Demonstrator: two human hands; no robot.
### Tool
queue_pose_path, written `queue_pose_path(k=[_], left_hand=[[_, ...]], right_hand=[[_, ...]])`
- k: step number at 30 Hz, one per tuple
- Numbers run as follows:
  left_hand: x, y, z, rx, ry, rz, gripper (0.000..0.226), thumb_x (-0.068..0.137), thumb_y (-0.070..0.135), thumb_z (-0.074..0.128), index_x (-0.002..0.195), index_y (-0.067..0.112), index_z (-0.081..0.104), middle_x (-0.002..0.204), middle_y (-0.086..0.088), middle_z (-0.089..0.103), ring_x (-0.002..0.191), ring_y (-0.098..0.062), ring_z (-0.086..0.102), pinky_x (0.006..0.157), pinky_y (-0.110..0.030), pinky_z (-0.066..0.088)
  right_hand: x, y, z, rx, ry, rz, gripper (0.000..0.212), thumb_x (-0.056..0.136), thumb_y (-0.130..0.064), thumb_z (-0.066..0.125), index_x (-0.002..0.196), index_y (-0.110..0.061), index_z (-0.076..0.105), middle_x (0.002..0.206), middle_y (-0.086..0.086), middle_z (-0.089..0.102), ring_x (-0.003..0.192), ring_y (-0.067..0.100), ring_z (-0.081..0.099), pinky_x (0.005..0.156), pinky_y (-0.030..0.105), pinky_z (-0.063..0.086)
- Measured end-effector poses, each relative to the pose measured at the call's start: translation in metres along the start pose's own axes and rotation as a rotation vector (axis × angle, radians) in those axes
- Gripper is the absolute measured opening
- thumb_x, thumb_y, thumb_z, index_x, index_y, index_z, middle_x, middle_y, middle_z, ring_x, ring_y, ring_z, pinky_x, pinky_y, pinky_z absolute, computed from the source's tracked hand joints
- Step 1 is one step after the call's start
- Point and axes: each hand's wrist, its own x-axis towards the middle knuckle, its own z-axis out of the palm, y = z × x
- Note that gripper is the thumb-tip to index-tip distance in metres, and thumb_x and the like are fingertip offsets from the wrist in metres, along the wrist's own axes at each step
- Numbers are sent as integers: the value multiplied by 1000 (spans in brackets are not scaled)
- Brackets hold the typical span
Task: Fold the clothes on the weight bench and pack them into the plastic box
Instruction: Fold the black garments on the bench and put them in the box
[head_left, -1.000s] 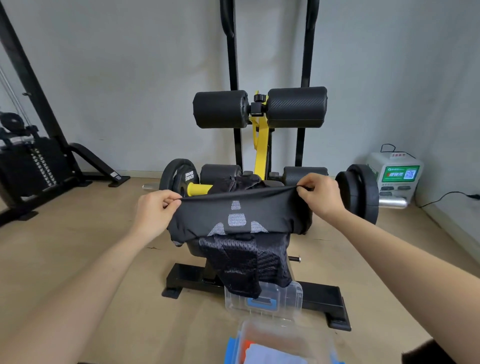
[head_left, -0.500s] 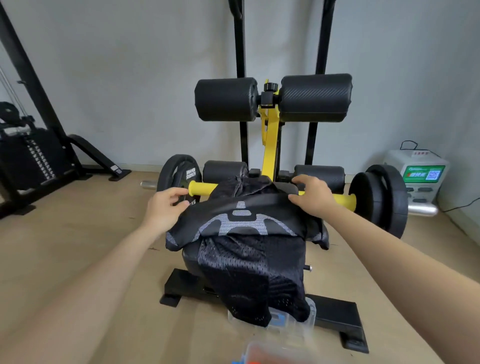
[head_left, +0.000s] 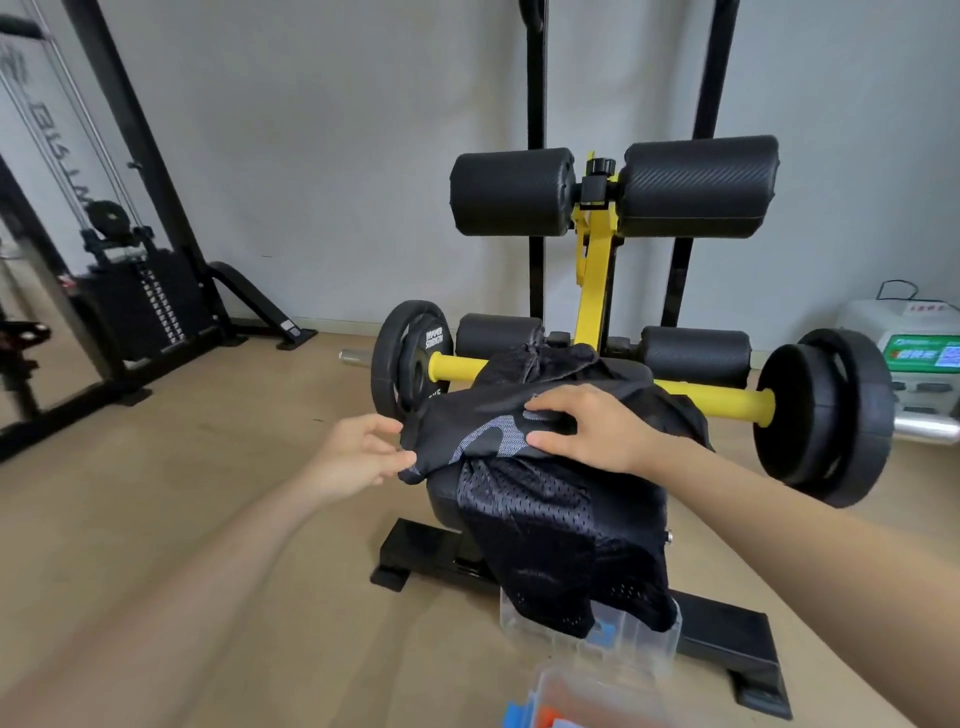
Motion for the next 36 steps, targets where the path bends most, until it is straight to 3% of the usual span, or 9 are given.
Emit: queue_pose_path(k=[4, 9, 11, 15, 19, 25, 29, 33, 36], left_hand=[[-2, 1, -4, -47, 200, 43, 16, 88, 1, 71, 104, 0, 72, 86, -13, 73, 68, -18, 64, 59, -18, 53], [0, 3, -12, 119, 482, -73, 13, 91, 4, 67, 99, 8, 76, 92, -5, 71, 82, -15, 59, 58, -17, 38], [-1, 1, -10, 276, 461, -72, 20, 93, 2, 62, 100, 11, 78, 102, -4, 75, 86, -16, 60, 70, -18, 42], [1, 13, -1, 249, 432, 92, 19, 92, 8, 63, 102, 16, 77, 100, 0, 76, 82, -8, 60, 61, -6, 37], [4, 39, 28, 269, 320, 376, 22, 90, 20, 68, 111, 25, 74, 109, 9, 72, 101, -11, 62, 90, -28, 49], [-5, 74, 87, 519, -47, 717, 40, 100, 41, 54, 139, 40, 54, 143, 22, 50, 136, -2, 37, 113, -33, 31], [-6, 90, 120, 645, -178, 719, 45, 104, 48, 39, 149, 47, 37, 159, 23, 29, 149, -4, 17, 117, -35, 17], [-5, 99, 137, 727, -186, 668, 47, 102, 55, 35, 149, 50, 33, 159, 22, 28, 148, -6, 19, 116, -40, 19], [-5, 103, 144, 749, -153, 636, 47, 101, 58, 35, 147, 50, 37, 157, 21, 33, 145, -8, 24, 112, -43, 23]], right_hand=[[0, 2, 5, -96, -100, 32, 58, 94, -57, 50, 145, -28, 45, 151, -7, 45, 140, 18, 38, 115, 47, 30], [0, 4, 7, -148, -144, 45, 62, 96, -60, 40, 151, -31, 35, 158, -4, 35, 146, 16, 30, 118, 44, 26], [0, 4, 7, -141, -141, 48, 62, 96, -60, 42, 150, -31, 36, 158, -4, 35, 146, 17, 31, 118, 43, 26], [-6, 4, -5, -25, -47, 37, 55, 93, -52, 57, 142, -28, 50, 144, -10, 52, 133, 10, 46, 110, 26, 34], [-24, 19, -23, 33, 119, 87, 38, 87, -45, 69, 121, -29, 66, 121, -12, 65, 111, 6, 57, 97, 26, 46], [-60, 70, -50, 171, 351, 356, 13, 82, -27, 78, 86, -20, 68, 75, -1, 62, 70, 15, 57, 67, 30, 48], [-94, 96, -53, 404, 291, 593, 25, 82, -29, 79, 95, -13, 64, 79, 2, 61, 73, 15, 56, 63, 23, 44], [-107, 103, -46, 615, 150, 704, 37, 81, -25, 80, 108, -10, 58, 87, 8, 65, 76, 20, 62, 62, 27, 51], [-105, 100, -40, 676, 151, 706, 22, 84, -9, 77, 93, -6, 57, 76, 9, 60, 65, 18, 58, 60, 25, 51]])
